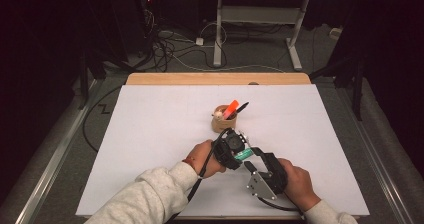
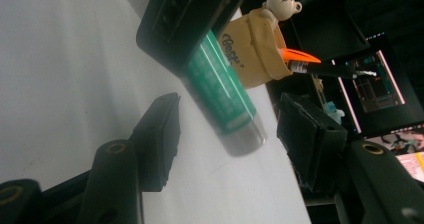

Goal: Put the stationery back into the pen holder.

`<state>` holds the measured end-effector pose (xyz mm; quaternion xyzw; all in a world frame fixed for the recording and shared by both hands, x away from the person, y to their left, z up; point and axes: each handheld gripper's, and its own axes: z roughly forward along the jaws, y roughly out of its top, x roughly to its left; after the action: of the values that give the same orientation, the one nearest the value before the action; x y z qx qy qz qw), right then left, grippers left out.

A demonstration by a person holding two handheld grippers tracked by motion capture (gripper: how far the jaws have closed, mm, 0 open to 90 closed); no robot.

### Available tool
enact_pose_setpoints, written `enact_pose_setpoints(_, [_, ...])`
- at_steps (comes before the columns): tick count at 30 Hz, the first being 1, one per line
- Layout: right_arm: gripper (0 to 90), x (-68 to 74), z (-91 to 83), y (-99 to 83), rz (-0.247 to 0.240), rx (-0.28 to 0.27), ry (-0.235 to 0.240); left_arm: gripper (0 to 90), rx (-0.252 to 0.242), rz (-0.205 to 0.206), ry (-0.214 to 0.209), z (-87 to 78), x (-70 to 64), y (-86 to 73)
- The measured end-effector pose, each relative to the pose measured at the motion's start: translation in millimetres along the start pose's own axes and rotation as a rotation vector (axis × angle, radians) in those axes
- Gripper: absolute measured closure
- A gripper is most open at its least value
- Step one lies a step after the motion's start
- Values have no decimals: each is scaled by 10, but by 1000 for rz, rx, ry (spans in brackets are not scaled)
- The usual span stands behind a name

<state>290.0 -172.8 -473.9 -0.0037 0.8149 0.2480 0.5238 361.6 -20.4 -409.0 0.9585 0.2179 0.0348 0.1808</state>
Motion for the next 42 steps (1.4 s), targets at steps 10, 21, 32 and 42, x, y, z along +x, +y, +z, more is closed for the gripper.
enact_pose_setpoints(10, [552, 193, 137, 85, -281, 40, -93, 630, 37, 17, -9, 34, -20, 75])
enact_pose_setpoints(21, [659, 284, 167, 86, -375, 89, -111, 622, 13, -9, -33, 47, -16, 100])
enact_pose_setpoints(32, [661, 114, 141, -25, -296, 102, -117, 432, -236, -10, 8, -214, 35, -142])
enact_pose_setpoints(42, [661, -2, 120, -130, -165, 94, -107, 337, -429, 29, 73, -433, -29, -533])
